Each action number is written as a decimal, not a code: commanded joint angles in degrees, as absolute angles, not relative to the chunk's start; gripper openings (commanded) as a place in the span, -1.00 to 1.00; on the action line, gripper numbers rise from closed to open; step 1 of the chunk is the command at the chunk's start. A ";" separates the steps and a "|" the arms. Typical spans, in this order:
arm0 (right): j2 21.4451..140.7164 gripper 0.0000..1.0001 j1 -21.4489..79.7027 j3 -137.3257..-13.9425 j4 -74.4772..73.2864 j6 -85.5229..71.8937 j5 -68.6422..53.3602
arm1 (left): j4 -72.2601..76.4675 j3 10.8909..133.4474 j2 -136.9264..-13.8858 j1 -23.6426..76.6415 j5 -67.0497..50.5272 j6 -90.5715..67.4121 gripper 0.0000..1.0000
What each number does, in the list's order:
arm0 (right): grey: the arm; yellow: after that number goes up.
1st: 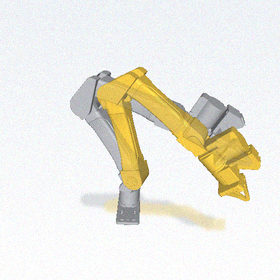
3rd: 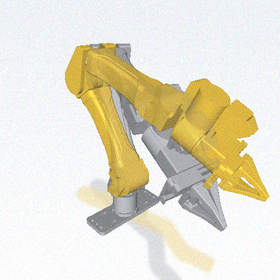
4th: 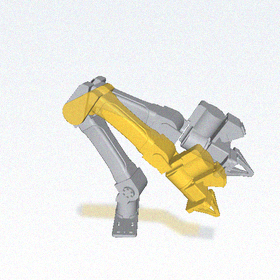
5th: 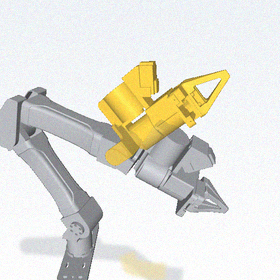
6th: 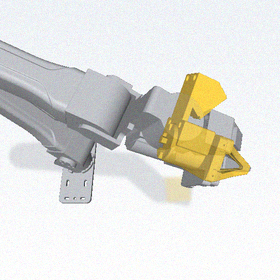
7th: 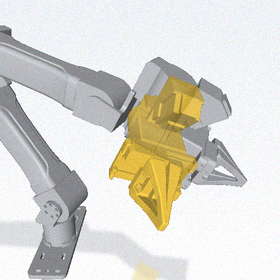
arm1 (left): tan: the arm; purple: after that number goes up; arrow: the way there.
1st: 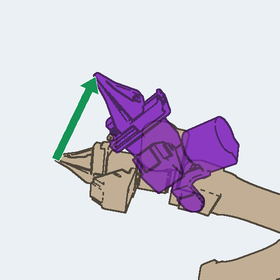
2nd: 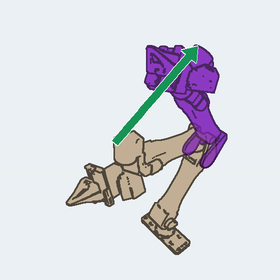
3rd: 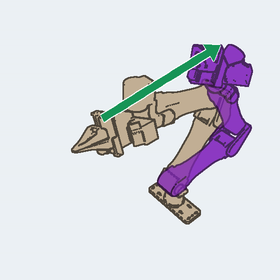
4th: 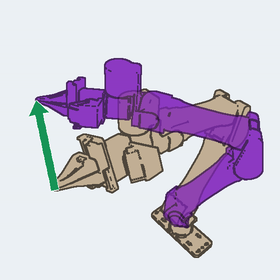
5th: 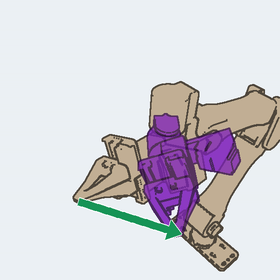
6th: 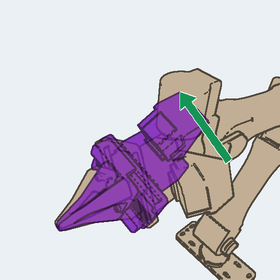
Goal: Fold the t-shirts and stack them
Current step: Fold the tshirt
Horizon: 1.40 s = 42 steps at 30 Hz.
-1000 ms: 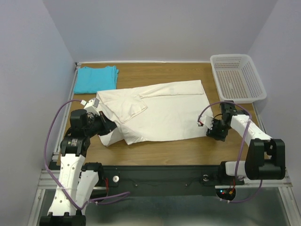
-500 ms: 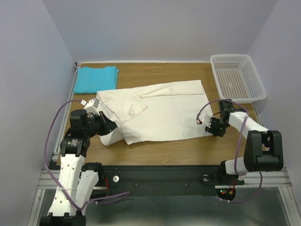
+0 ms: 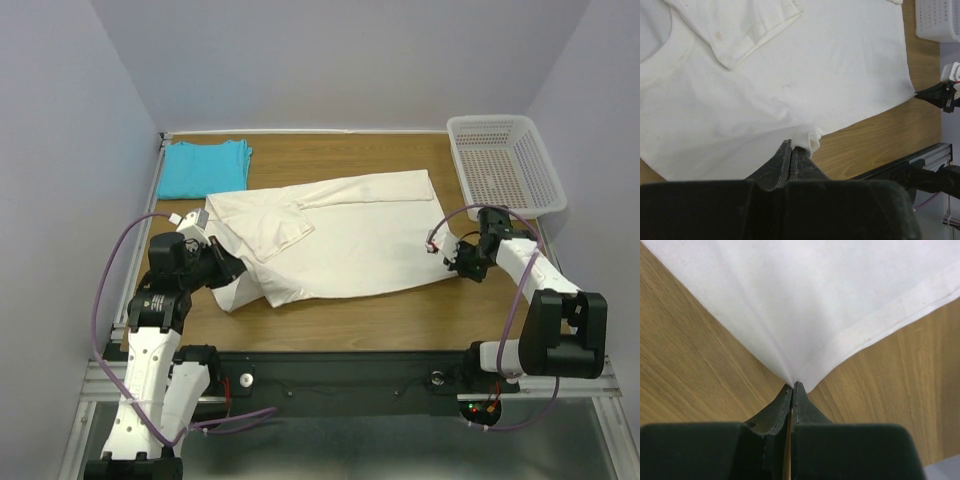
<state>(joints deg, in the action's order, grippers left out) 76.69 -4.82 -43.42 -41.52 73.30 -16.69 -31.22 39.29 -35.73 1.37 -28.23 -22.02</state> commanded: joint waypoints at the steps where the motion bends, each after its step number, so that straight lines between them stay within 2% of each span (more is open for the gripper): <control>1: 75.41 -0.99 -5.71 -48.50 -44.03 73.04 -19.86 | -30.67 43.42 -35.33 1.05 -25.93 -23.03 -1.00; 12: 81.56 -0.99 -5.71 -56.16 -45.53 70.75 -25.75 | -25.06 46.05 -39.81 1.05 -27.07 -26.89 -1.00; 25: 92.10 -0.99 -5.71 -67.57 -45.35 67.24 -25.84 | -20.40 52.38 -50.00 0.79 -20.93 -25.05 -1.00; 42: 104.32 -0.99 -5.63 -79.80 -45.00 62.05 -29.97 | -10.90 55.72 -63.45 -2.37 -19.51 -22.77 -1.00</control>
<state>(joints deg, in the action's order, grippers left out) 103.22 -5.28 -76.51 -45.43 63.53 -28.14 -16.45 52.14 -61.73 -1.96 -19.42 -24.75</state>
